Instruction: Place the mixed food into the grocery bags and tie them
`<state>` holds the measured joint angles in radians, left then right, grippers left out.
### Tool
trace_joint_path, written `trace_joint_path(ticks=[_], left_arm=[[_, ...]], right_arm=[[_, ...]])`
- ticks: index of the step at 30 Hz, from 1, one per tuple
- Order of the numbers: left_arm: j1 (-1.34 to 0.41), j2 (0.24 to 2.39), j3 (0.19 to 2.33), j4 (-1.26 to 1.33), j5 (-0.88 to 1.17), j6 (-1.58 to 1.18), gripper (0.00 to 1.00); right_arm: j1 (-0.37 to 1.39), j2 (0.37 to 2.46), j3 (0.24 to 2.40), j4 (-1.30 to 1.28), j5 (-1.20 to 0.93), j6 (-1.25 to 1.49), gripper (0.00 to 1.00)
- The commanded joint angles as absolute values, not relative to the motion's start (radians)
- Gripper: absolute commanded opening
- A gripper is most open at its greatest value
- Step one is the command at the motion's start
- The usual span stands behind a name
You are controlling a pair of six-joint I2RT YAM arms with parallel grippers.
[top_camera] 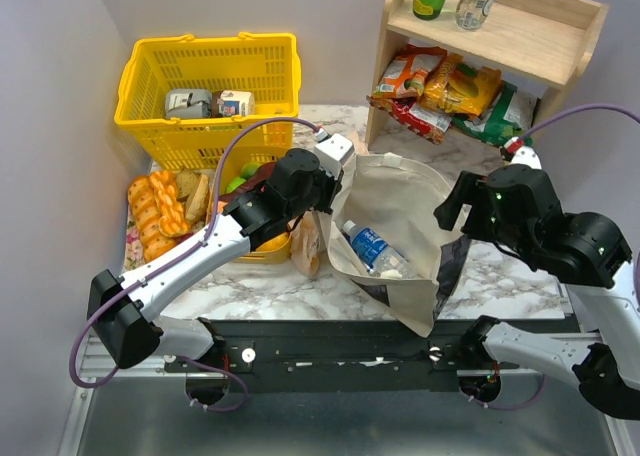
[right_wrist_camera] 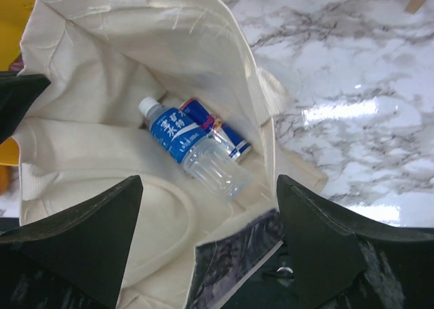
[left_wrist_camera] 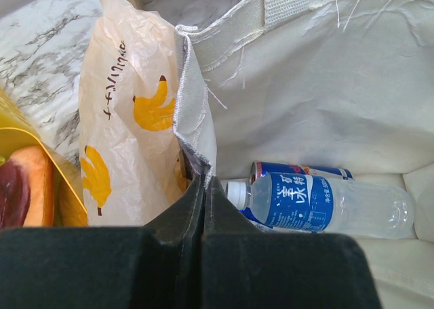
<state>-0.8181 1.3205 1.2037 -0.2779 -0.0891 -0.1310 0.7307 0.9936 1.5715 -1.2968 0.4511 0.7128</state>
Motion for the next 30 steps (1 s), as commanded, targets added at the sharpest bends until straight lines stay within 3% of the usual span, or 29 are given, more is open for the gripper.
trace_joint_path(ticks=[1,14,17,20,21,24,30], left_arm=[[-0.824,1.322,1.195,-0.345,-0.089,-0.127,0.00],[-0.827,1.318,1.197,-0.354,-0.106,-0.121,0.00],[-0.830,1.315,1.198,-0.353,-0.101,-0.120,0.00],[-0.828,1.316,1.198,-0.353,-0.104,-0.118,0.00],[-0.828,1.316,1.198,-0.353,-0.104,-0.120,0.00],[-0.830,1.316,1.190,-0.342,-0.097,-0.127,0.00],[-0.831,1.336,1.206,-0.311,-0.078,-0.175,0.00]], right_arm=[[0.724,1.011,1.476,-1.456,0.361,0.825,0.88],[0.724,0.994,1.264,-1.273,0.247,0.841,0.85],[0.724,0.989,1.223,-1.289,0.316,0.845,0.72],[0.724,0.985,1.183,-1.228,0.360,0.835,0.53],[0.724,0.983,1.172,-1.198,0.377,0.828,0.33],[0.721,0.992,1.140,-1.015,0.423,0.708,0.01],[0.609,1.071,1.224,-0.692,0.531,0.336,0.01]])
